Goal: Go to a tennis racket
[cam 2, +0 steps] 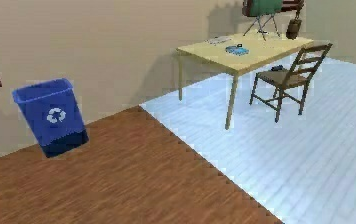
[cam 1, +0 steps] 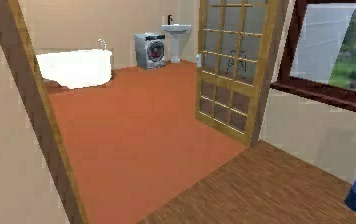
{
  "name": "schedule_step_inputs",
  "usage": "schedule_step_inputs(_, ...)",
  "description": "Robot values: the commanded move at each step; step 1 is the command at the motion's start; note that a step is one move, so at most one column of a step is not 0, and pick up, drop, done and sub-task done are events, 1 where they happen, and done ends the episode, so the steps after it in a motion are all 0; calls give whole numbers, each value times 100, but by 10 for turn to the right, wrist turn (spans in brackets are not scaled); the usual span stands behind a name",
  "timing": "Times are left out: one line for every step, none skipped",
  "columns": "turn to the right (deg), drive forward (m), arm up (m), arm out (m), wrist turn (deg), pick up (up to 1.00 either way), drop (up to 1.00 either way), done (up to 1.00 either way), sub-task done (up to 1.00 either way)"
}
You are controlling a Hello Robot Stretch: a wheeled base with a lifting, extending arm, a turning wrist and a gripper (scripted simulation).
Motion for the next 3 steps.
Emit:
schedule_step_inputs(0, 90, 0, 0, 0, 0, 0, 0, 0)
schedule_step_inputs(-390, 0, 0, 0, 0, 0, 0, 0, 0)
schedule_step_inputs(0, 100, 0, 0, 0, 0, 0, 0, 0)
